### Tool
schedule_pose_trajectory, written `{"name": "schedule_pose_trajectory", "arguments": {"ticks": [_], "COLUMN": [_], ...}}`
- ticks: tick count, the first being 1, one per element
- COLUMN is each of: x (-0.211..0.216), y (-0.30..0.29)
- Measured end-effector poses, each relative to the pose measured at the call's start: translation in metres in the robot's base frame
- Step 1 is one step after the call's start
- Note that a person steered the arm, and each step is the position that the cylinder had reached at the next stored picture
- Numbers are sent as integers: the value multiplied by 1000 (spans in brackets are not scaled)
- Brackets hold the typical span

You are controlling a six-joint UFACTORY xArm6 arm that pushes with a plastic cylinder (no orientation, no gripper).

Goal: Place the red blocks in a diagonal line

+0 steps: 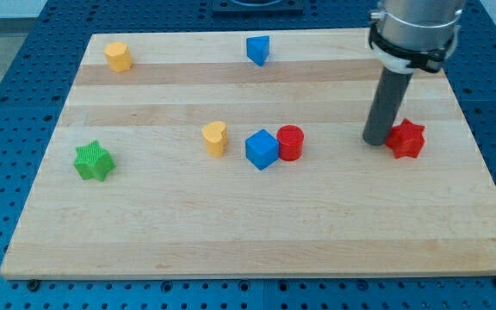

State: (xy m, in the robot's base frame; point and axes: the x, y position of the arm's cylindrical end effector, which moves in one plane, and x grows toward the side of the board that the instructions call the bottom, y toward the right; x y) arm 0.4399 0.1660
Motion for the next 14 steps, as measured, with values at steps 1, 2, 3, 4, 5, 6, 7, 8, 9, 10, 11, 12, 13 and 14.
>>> {"name": "schedule_pose_trajectory", "arguments": {"ticks": [1, 2, 3, 4, 5, 6, 7, 8, 9, 10, 11, 12, 13, 14], "x": [3, 4, 4, -2, -2, -2, -2, -3, -12, -12, -12, -37, -38, -38], "y": [16, 22, 10, -38, -50, -52, -52, -61, -87, -88, -89, -112, -115, -115]}}
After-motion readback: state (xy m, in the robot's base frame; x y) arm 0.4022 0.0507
